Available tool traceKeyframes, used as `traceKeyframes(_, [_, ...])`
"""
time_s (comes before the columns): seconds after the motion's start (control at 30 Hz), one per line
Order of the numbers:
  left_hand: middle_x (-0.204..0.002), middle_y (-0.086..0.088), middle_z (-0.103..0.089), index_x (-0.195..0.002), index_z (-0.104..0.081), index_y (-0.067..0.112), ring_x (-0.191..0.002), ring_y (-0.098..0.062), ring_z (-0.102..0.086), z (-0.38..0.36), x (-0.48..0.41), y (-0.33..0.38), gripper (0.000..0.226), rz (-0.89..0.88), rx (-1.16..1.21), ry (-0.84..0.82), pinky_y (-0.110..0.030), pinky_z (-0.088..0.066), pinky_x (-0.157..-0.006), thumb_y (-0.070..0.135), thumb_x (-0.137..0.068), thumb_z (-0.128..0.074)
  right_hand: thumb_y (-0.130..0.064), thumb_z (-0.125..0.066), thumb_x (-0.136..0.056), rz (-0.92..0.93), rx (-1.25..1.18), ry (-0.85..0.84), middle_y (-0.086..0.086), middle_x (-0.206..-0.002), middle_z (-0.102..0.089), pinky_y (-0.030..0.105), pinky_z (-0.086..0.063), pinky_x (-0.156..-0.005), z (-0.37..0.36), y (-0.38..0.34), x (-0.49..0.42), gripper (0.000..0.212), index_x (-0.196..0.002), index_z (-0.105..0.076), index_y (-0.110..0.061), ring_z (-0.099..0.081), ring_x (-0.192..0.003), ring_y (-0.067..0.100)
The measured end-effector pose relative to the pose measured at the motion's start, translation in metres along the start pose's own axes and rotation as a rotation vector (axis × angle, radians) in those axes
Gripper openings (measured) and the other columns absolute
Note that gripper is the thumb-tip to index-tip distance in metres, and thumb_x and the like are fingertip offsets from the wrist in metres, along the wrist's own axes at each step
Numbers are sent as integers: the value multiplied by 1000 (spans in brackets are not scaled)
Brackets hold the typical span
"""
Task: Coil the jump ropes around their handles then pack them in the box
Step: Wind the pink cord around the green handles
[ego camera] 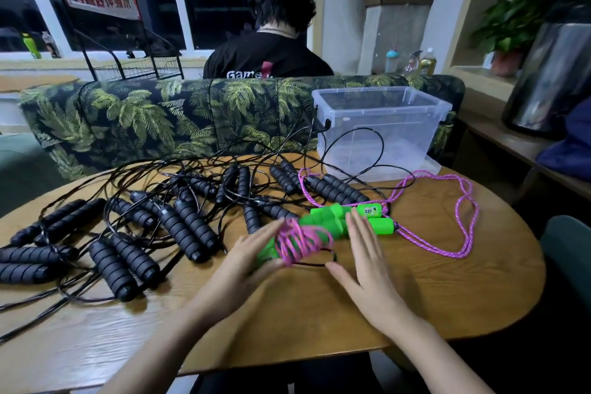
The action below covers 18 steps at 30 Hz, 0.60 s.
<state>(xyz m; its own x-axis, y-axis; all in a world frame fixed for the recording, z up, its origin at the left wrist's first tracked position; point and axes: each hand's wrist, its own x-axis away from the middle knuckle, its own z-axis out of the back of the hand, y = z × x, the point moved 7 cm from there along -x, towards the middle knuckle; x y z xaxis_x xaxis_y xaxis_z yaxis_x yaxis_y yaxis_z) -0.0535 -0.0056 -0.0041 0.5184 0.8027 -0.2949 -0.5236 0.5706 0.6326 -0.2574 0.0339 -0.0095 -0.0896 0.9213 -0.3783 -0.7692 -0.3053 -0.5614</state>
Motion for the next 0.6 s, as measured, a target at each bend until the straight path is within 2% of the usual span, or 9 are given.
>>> traceKeyframes(0.1, [-135, 26, -52, -146, -30, 52, -111, -1, -60, 3, -30, 31, 56, 72, 430, 123, -28, -55, -86, 42, -96, -52, -59, -46, -84, -202, -435, 18, -24, -158, 8, 23, -5, -121, 13, -1, -13, 78, -141, 7, -51, 4, -145, -9])
traceKeyframes(0.17, [-133, 26, -49, -145, -32, 44, -105, 10, -59, -13, -52, 63, 48, 147, 600, 116, -13, -50, -72, 33, -99, -44, -59, -48, -81, -261, -627, 14, -20, -160, -11, 21, -19, -117, 21, -4, -23, 84, -148, 3, -49, -16, -145, -5])
traceKeyframes(0.2, [-132, 28, -49, -144, -33, 43, -104, 14, -57, -26, -64, 74, 46, 180, 647, 82, -11, -49, -74, 36, -100, -40, -56, -50, -82, -268, -679, 35, -24, -155, -23, 13, -26, -110, 27, -1, -29, 88, -152, 2, -44, -27, -138, -11])
traceKeyframes(0.27, [-137, 25, -48, -140, -40, 45, -120, 8, -50, -53, -88, 92, 46, 210, 692, -20, -22, -46, -101, 51, -95, -32, -46, -55, -82, -284, -745, 133, -32, -139, -35, 1, -31, -95, 44, 15, -39, 92, -155, 1, -36, -39, -120, -25])
traceKeyframes(0.33, [-138, 17, -53, -129, -53, 40, -132, 1, -45, -78, -114, 97, 45, 229, 695, -115, -34, -33, -116, 56, -95, -28, -41, -60, -83, -349, -764, 219, -24, -143, -39, 4, -32, -94, 62, 43, -41, 94, -156, -1, -33, -44, -122, -15])
traceKeyframes(0.43, [-144, 2, -50, -141, -51, 19, -137, -10, -41, -103, -150, 92, 55, 145, 376, -207, -30, -26, -118, 53, -101, -35, -33, -71, -88, -468, -638, 257, -10, -147, -41, 5, -40, -87, 82, 94, -36, 91, -156, -11, -32, -50, -119, -1])
traceKeyframes(0.47, [-147, -2, -47, -146, -45, 17, -138, -17, -38, -109, -161, 89, 55, 84, 158, -230, -28, -26, -115, 49, -102, -39, -40, -74, -83, -524, -571, 263, -7, -148, -42, 12, -44, -91, 88, 111, -32, 95, -155, -12, -35, -51, -120, 4])
traceKeyframes(0.53, [-154, -4, -36, -153, -32, 23, -139, -25, -30, -123, -179, 78, 60, -8, -288, -287, -32, -24, -113, 49, -100, -46, -49, -73, -73, -617, -367, 256, -4, -149, -45, 39, -46, -100, 101, 137, -25, 103, -155, -10, -41, -51, -127, 18])
traceKeyframes(0.6, [-162, 1, -20, -155, -25, 29, -146, -26, -17, -141, -190, 74, 70, -95, -533, -388, -41, -16, -119, 57, -95, -48, -42, -73, -77, -638, -147, 226, -3, -150, -44, 42, -46, -95, 112, 152, -23, 101, -155, -9, -40, -49, -130, 23])
